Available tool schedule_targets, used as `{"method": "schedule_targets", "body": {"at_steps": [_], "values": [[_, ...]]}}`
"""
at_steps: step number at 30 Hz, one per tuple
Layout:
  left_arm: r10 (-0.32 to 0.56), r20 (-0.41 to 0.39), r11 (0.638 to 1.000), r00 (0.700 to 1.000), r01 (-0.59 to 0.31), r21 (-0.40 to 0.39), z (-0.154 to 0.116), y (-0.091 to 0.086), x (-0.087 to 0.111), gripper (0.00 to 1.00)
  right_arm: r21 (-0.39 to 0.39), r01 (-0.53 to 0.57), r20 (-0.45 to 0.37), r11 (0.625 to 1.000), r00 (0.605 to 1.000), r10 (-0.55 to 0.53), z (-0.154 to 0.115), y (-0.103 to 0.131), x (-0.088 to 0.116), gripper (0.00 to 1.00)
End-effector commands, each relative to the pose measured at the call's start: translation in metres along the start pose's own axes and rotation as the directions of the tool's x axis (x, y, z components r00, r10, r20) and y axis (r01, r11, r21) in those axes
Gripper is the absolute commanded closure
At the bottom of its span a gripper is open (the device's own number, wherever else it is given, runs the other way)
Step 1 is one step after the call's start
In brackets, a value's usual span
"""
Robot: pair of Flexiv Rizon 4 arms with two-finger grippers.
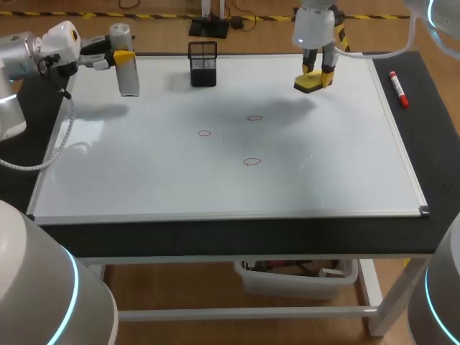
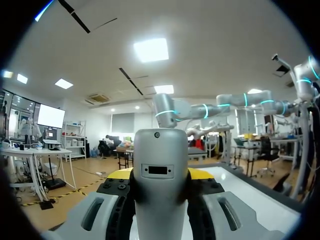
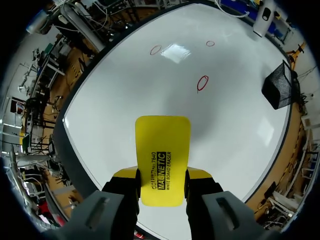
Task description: Pick up the inspection probe, press it on each red-marked spot on the whiteboard one by one, put down the probe, pick up the eraser, and wipe off all the red marks.
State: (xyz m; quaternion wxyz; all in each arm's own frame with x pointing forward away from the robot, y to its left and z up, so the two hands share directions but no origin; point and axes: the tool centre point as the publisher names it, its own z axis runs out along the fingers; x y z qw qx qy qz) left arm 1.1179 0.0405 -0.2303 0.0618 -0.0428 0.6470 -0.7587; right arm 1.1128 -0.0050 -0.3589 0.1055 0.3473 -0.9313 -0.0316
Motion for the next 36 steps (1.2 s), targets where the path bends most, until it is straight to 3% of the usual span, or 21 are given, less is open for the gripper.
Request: {"method": "schedule_targets", "body": {"at_steps": [1, 13, 27, 36], "values": [[0.002, 0.024, 1.000, 1.000, -0.002, -0.005, 0.002, -0.003, 0.005, 1.00, 0.036, 0.020, -0.003, 0.999, 1.000, -0.020, 0.000, 0.013, -0.002, 1.00], [0.002, 0.024, 1.000, 1.000, -0.002, -0.005, 0.002, -0.003, 0.005, 1.00, 0.104, 0.187, 0.003, 0.977, 0.982, -0.189, -0.001, 0.071, -0.033, 1.00], [0.002, 0.024, 1.000, 1.000, -0.002, -0.005, 0.002, -0.003, 0.005, 1.00, 0.173, 0.386, -0.017, 0.906, 0.921, -0.389, -0.005, 0.152, -0.081, 1.00], [0.002, 0.024, 1.000, 1.000, -0.002, -0.005, 0.002, -0.003, 0.005, 1.00, 0.187, 0.485, -0.002, 0.855, 0.870, -0.493, 0.006, 0.200, -0.098, 1.00]]}}
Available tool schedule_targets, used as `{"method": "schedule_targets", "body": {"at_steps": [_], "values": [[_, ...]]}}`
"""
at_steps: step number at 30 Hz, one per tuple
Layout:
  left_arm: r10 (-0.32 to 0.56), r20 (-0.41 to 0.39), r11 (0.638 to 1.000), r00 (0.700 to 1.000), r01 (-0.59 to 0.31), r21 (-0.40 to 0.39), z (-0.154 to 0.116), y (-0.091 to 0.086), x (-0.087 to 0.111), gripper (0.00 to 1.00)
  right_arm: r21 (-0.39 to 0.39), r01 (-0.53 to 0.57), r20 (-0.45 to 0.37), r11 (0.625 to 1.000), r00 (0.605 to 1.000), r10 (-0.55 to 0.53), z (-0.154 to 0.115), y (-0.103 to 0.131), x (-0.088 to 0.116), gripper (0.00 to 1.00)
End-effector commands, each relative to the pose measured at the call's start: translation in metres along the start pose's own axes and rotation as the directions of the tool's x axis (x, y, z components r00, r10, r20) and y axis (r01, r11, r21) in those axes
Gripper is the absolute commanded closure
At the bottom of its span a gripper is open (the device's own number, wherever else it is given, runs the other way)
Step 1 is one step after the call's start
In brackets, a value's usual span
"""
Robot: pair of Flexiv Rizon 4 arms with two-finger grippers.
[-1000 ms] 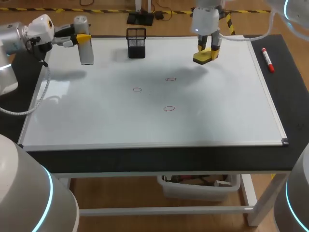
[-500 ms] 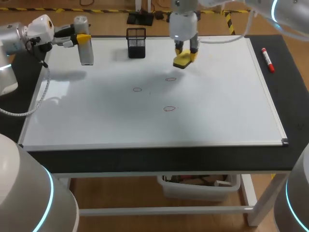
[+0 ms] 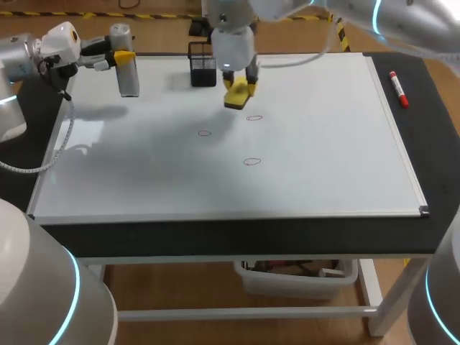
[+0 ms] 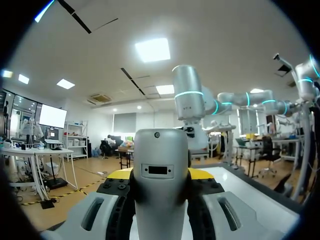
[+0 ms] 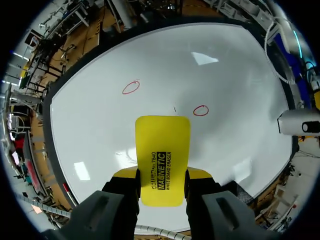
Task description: Pick up the inspection probe, press it on each red-marked spot on the whiteboard one by one, put down the probe, pick up the eraser, and wipe off all the red marks.
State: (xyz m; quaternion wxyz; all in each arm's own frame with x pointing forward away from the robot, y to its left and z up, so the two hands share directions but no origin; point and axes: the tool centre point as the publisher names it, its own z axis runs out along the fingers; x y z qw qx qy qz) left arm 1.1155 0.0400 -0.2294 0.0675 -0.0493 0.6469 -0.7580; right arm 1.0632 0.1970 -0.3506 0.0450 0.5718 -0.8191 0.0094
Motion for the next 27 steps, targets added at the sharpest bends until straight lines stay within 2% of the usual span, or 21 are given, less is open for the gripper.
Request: {"method": "schedule_targets", "body": {"at_steps": [1, 11, 20, 27], "values": [[0.002, 0.007, 1.000, 1.000, -0.002, -0.003, 0.001, -0.002, 0.003, 1.00, 0.024, 0.033, -0.009, 0.999, 0.999, -0.032, 0.006, 0.016, -0.014, 1.00], [0.002, 0.007, 1.000, 1.000, -0.002, -0.003, 0.001, -0.002, 0.003, 1.00, 0.011, 0.138, 0.021, 0.990, 0.990, -0.138, 0.026, 0.056, -0.042, 1.00], [0.002, 0.007, 1.000, 1.000, -0.002, -0.003, 0.001, -0.002, 0.003, 1.00, 0.017, 0.197, 0.026, 0.980, 0.980, -0.197, 0.034, 0.076, -0.057, 1.00], [0.002, 0.007, 1.000, 1.000, -0.002, -0.003, 0.001, -0.002, 0.003, 1.00, 0.008, 0.223, 0.019, 0.975, 0.975, -0.223, 0.048, 0.080, -0.065, 1.00]]}}
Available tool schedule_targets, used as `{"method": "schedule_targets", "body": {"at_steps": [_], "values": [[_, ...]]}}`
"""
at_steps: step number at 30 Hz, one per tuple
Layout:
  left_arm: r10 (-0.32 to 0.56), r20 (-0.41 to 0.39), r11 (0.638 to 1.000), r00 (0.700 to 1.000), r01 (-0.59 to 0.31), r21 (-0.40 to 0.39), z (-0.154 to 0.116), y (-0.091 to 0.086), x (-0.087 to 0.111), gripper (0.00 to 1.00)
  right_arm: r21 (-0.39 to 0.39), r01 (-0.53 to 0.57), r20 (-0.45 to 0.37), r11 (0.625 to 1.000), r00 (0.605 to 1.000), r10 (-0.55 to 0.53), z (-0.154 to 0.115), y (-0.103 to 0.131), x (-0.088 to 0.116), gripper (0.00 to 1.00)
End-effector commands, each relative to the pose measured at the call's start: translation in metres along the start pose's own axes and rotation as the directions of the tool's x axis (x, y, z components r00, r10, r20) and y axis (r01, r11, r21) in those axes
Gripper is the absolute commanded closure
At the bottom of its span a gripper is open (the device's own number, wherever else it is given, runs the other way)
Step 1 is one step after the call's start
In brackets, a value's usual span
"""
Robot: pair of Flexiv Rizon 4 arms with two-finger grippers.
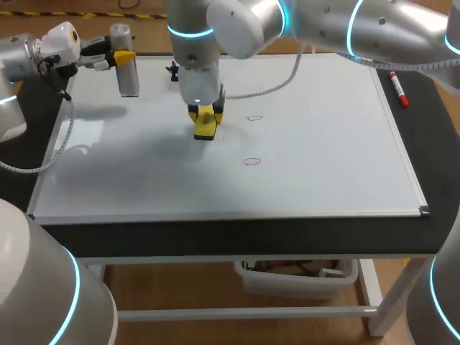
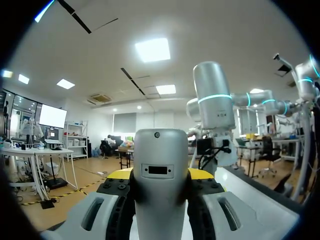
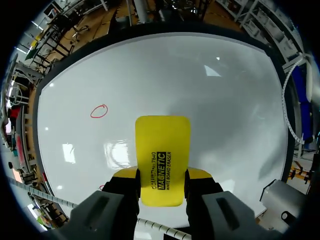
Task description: Pick up the inspection probe, press it on each red-marked spot on the whiteboard one by one, put down the probe, pick up the eraser, and wipe off all the red marks.
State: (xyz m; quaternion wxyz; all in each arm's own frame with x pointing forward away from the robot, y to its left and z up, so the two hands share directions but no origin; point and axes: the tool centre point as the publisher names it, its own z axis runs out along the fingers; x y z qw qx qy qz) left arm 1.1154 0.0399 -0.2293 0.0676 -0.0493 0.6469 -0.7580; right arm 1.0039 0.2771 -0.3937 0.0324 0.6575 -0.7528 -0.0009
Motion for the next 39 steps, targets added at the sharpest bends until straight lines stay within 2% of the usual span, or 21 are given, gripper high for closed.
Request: {"method": "schedule_targets", "body": {"at_steps": [1, 9, 18, 39], "values": [[0.002, 0.007, 1.000, 1.000, -0.002, -0.003, 0.001, -0.002, 0.003, 1.00, -0.001, 0.014, -0.010, 1.000, 1.000, -0.014, 0.010, -0.002, -0.008, 1.00], [0.002, 0.007, 1.000, 1.000, -0.002, -0.003, 0.001, -0.002, 0.003, 1.00, 0.014, 0.062, -0.026, 0.998, 0.998, -0.062, 0.022, -0.003, -0.021, 1.00], [0.002, 0.007, 1.000, 1.000, -0.002, -0.003, 0.001, -0.002, 0.003, 1.00, 0.049, 0.106, -0.035, 0.993, 0.994, -0.104, 0.021, 0.000, -0.034, 1.00], [0.002, 0.007, 1.000, 1.000, -0.002, -0.003, 0.001, -0.002, 0.003, 1.00, -0.007, 0.119, -0.014, 0.993, 0.993, -0.119, 0.038, 0.002, -0.034, 1.00]]}}
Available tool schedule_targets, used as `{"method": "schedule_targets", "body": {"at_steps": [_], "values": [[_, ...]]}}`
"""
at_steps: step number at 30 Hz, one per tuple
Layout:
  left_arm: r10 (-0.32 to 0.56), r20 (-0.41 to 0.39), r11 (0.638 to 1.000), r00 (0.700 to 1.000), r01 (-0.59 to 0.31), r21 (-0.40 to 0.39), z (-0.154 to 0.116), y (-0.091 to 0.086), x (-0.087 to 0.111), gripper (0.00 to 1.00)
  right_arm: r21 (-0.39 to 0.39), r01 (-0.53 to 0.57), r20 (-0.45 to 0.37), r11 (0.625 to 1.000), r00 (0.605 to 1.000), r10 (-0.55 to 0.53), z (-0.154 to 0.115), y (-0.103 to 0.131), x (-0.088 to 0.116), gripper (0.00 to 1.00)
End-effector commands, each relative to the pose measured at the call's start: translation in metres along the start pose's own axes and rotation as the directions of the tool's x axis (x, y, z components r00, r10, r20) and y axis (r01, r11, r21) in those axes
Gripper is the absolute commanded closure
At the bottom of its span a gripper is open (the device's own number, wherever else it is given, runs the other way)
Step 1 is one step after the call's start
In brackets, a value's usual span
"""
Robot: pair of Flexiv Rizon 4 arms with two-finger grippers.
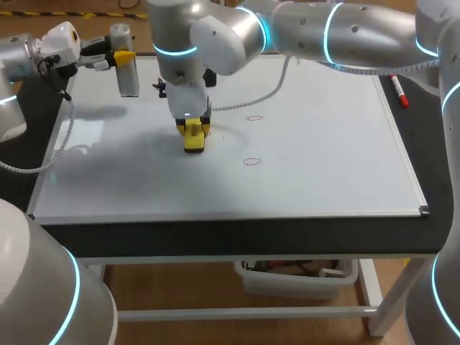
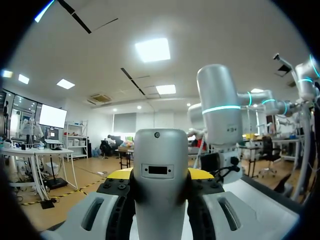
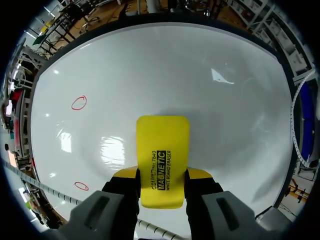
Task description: Pick up the inspection probe, press it on each red-marked spot on the whiteboard one by one, put down the probe, pick up the eraser, and wipe off all the red marks.
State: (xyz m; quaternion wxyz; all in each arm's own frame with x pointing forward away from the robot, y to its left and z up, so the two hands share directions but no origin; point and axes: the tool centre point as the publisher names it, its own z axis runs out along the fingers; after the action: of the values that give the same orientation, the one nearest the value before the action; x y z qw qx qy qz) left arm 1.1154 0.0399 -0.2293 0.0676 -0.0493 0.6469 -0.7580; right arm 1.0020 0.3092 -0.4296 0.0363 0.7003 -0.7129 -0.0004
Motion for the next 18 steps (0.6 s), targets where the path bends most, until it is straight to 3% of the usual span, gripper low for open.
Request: {"method": "schedule_targets", "body": {"at_steps": [1, 18], "values": [[0.002, 0.007, 1.000, 1.000, -0.002, -0.003, 0.001, -0.002, 0.003, 1.00, -0.007, 0.002, -0.005, 1.000, 1.000, -0.002, 0.004, -0.003, 0.000, 1.00], [0.002, 0.007, 1.000, 1.000, -0.002, -0.003, 0.001, -0.002, 0.003, 1.00, -0.024, -0.076, -0.008, 0.997, 0.997, 0.076, 0.011, 0.000, 0.029, 1.00]]}}
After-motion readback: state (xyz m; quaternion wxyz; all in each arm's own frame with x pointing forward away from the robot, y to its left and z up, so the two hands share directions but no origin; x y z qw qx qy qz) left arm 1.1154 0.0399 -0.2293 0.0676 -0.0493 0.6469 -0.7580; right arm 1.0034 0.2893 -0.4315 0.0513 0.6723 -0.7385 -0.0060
